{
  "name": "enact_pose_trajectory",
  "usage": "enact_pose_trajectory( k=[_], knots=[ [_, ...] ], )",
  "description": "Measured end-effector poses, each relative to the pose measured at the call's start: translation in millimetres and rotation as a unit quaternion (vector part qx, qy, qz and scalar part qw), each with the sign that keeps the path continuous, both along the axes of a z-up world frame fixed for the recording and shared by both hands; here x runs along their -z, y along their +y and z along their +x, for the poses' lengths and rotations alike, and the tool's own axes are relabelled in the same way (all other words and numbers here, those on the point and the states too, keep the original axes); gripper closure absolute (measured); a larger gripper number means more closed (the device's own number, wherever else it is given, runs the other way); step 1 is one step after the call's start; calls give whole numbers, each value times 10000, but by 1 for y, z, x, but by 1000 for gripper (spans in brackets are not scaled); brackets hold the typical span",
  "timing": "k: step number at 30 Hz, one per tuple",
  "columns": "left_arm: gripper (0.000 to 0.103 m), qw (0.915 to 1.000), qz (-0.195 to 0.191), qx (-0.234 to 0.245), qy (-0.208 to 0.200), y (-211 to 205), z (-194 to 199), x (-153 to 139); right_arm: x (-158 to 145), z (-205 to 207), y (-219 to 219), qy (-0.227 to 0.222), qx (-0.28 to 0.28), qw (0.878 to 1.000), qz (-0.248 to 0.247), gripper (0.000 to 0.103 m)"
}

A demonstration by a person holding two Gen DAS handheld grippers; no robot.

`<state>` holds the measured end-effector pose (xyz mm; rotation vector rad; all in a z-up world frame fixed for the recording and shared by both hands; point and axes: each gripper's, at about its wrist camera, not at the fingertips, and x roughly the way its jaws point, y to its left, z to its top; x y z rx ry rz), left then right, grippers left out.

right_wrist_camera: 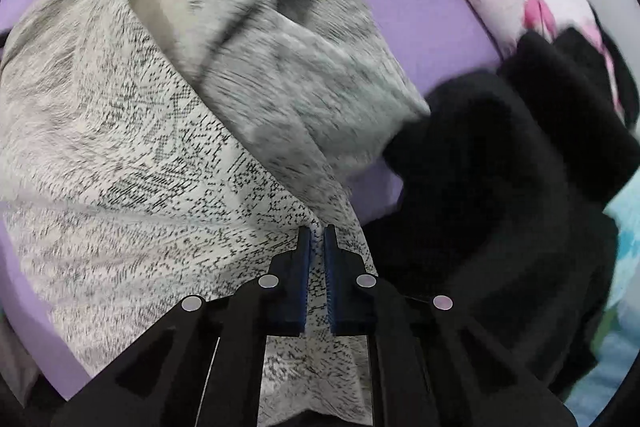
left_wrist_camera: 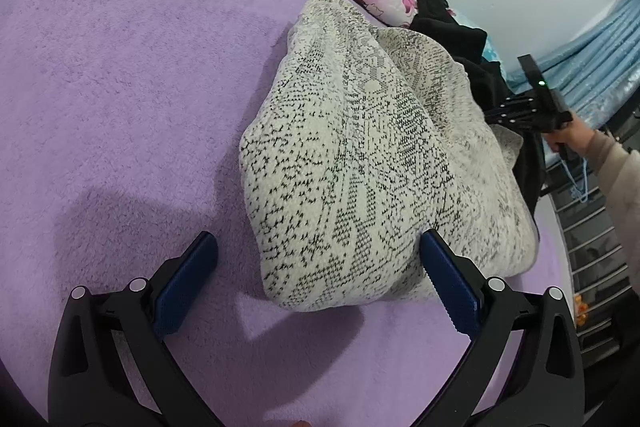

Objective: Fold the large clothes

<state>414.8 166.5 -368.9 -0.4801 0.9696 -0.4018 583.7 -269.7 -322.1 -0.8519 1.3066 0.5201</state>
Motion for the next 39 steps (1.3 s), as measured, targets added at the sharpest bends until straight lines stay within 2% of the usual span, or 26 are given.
enact_pose_trajectory(
  k=[1,4,5,6,7,8,9,11,12,14,18,21,22,24,28,30,33,36,39],
  knots=[
    [6,10000,30,-9,-20,0,-1,-1,11,4,-1,15,196,9998,98,93],
    [6,9998,194,-35,-91,-2,-5,-6,48,-4,6,-15,156,9998,-123,92],
    [6,9996,242,-67,-119,-1,-6,-8,48,-6,7,-154,123,9997,-163,90],
    [6,9995,234,-96,-171,1,-8,-12,50,0,4,-223,133,9996,-122,80],
    [6,9995,195,-113,-218,2,-9,-16,41,-5,0,-335,171,9993,-64,52],
    [6,9993,125,-138,-309,5,-11,-22,28,-16,-4,-603,184,9980,-95,33],
    [6,9990,74,-185,-407,8,-12,-28,13,-28,-9,-880,168,9960,-10,4],
    [6,9980,1,-284,-561,11,-12,-41,-19,-53,-26,-1143,32,9922,503,6],
    [6,9978,-57,-285,-590,10,-13,-45,-26,-58,-33,-1250,108,9906,538,6],
    [6,9980,-9,-194,-599,4,-11,-52,-44,-75,-59,-1229,387,9864,1023,6],
    [6,9988,254,38,-425,-14,-5,-55,-53,-103,-108,-1208,975,9763,1511,6],
    [6,9997,88,59,-197,-16,4,-44,-38,-127,-132,-1037,1387,9675,1844,6],
    [6,9999,23,67,-132,-14,7,-39,-34,-129,-118,-990,1444,9666,1873,6],
    [6,10000,-29,-54,12,-6,13,-33,-25,-150,-127,-950,1545,9628,2002,6],
    [6,9984,-297,-384,286,17,21,-26,-7,-178,-150,-785,2069,9427,2499,6],
    [6,9985,-307,-247,387,21,29,-23,-4,-196,-164,-761,2259,9336,2675,6],
    [6,9979,-194,-176,593,24,40,-17,15,-214,-188,-582,2776,9103,3014,6],
    [6,9935,-549,-12,995,25,51,4,36,-221,-197,-472,3117,8934,3201,6],
    [6,9936,-523,78,994,22,53,13,45,-226,-204,-426,3321,8730,3547,6]
  ],
)
